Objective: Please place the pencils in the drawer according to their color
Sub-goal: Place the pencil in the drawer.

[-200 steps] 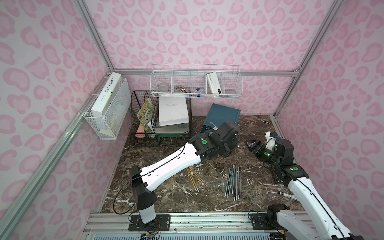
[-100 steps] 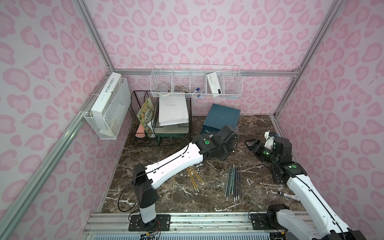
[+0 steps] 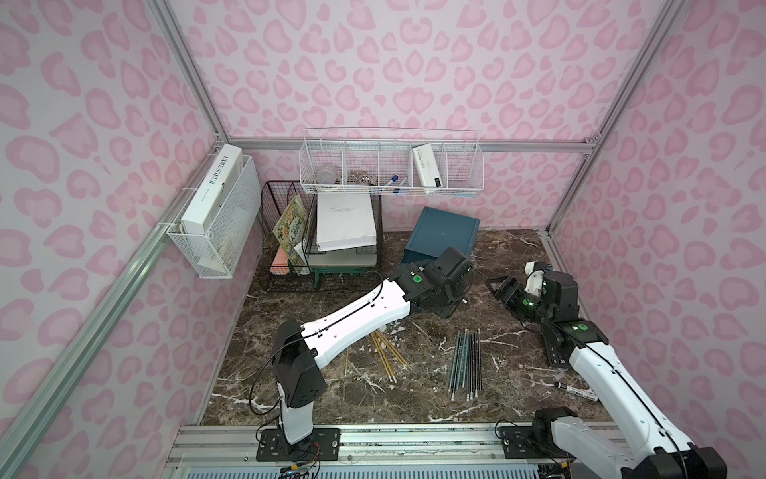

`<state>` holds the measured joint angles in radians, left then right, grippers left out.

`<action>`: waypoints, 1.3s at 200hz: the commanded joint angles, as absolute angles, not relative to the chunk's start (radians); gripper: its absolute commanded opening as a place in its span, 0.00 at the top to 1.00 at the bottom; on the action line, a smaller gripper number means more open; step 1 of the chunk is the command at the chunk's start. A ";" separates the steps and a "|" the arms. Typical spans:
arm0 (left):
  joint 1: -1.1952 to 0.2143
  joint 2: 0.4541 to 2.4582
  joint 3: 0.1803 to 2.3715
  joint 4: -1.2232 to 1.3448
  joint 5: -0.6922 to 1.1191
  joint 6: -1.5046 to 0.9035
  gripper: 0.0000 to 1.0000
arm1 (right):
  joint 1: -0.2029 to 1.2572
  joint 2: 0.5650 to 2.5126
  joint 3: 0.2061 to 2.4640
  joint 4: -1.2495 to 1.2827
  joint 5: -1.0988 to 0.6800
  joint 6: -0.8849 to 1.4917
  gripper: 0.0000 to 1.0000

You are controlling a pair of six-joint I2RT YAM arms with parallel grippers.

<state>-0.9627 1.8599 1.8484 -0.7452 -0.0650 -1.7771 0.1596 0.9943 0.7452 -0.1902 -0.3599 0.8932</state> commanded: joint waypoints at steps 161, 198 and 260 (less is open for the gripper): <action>-0.839 1.940 1.947 -0.750 0.067 -1.667 1.00 | 0.156 0.997 0.705 -0.137 -0.333 0.894 0.19; -0.834 1.947 1.947 -0.743 0.085 -1.646 0.96 | 0.154 0.984 0.692 -0.138 -0.333 0.897 0.19; -0.832 1.947 1.961 -0.741 0.085 -1.605 0.36 | 0.147 0.971 0.685 -0.142 -0.338 0.895 0.19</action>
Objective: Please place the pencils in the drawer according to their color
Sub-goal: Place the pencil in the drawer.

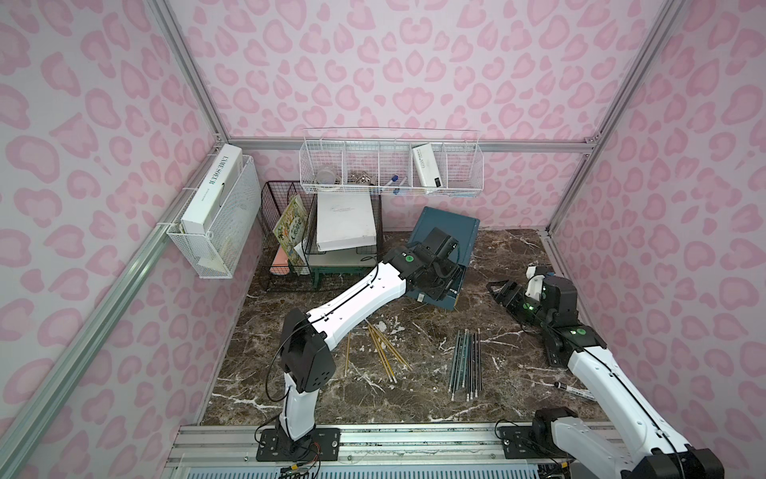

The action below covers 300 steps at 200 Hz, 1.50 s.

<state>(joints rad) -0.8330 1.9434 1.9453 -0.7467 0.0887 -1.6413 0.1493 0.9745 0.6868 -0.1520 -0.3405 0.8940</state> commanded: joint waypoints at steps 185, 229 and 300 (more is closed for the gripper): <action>-0.908 1.676 1.859 -0.785 -0.056 -0.929 0.21 | 0.141 0.874 0.541 -0.159 -0.312 0.858 0.18; -1.027 1.489 1.628 -0.769 -0.262 -0.694 0.16 | 0.140 0.850 0.508 -0.151 -0.301 0.851 0.18; -1.184 1.372 1.312 -0.713 -0.410 -0.582 0.11 | 0.139 0.845 0.427 -0.094 -0.299 0.846 0.18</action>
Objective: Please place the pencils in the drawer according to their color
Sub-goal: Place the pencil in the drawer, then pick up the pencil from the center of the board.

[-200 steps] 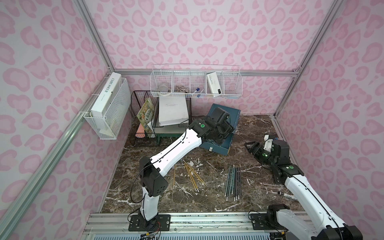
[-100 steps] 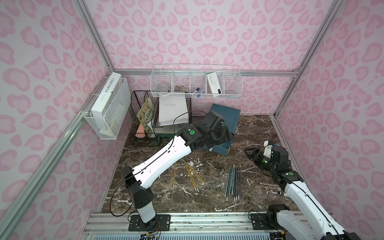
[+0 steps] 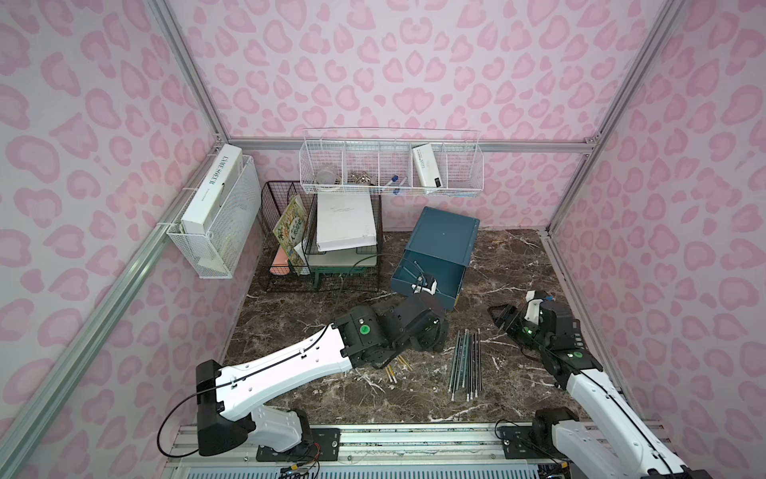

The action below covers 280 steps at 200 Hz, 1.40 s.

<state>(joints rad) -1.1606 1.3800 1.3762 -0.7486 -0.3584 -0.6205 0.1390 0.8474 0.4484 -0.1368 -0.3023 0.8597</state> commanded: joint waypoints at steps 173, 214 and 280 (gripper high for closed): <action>-1.270 1.726 1.217 -0.451 -0.285 -0.707 0.13 | 0.146 0.773 0.327 -0.132 -0.322 0.844 0.18; -1.269 1.814 1.257 -0.537 -0.283 -0.785 0.19 | 0.150 0.729 0.321 -0.190 -0.312 0.842 0.18; -1.270 1.865 1.250 -0.563 -0.275 -0.813 0.26 | 0.155 0.672 0.305 -0.245 -0.299 0.862 0.18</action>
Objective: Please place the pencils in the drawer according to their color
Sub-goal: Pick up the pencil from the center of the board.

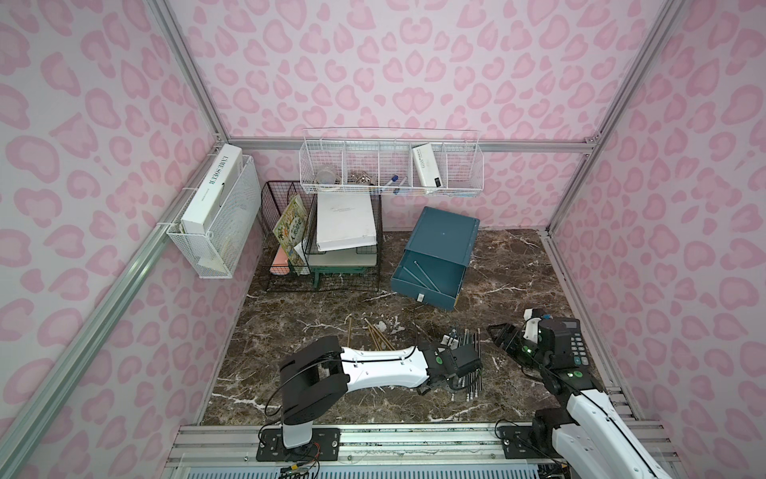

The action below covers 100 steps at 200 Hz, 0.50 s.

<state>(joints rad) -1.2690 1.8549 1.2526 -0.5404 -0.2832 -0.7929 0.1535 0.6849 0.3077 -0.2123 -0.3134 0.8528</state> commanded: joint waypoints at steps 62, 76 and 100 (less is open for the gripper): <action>-1.269 1.913 1.278 -0.546 -0.259 -0.784 0.28 | 0.157 0.695 0.321 -0.250 -0.292 0.848 0.18; -1.268 1.922 1.285 -0.543 -0.252 -0.781 0.29 | 0.156 0.705 0.327 -0.249 -0.292 0.841 0.18; -1.268 1.935 1.295 -0.552 -0.252 -0.783 0.29 | 0.156 0.723 0.333 -0.241 -0.292 0.836 0.18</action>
<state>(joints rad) -1.2686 1.9244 1.2812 -0.5358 -0.2565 -0.7959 0.1551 0.7116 0.3233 -0.2481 -0.2993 0.8566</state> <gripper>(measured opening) 0.713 0.818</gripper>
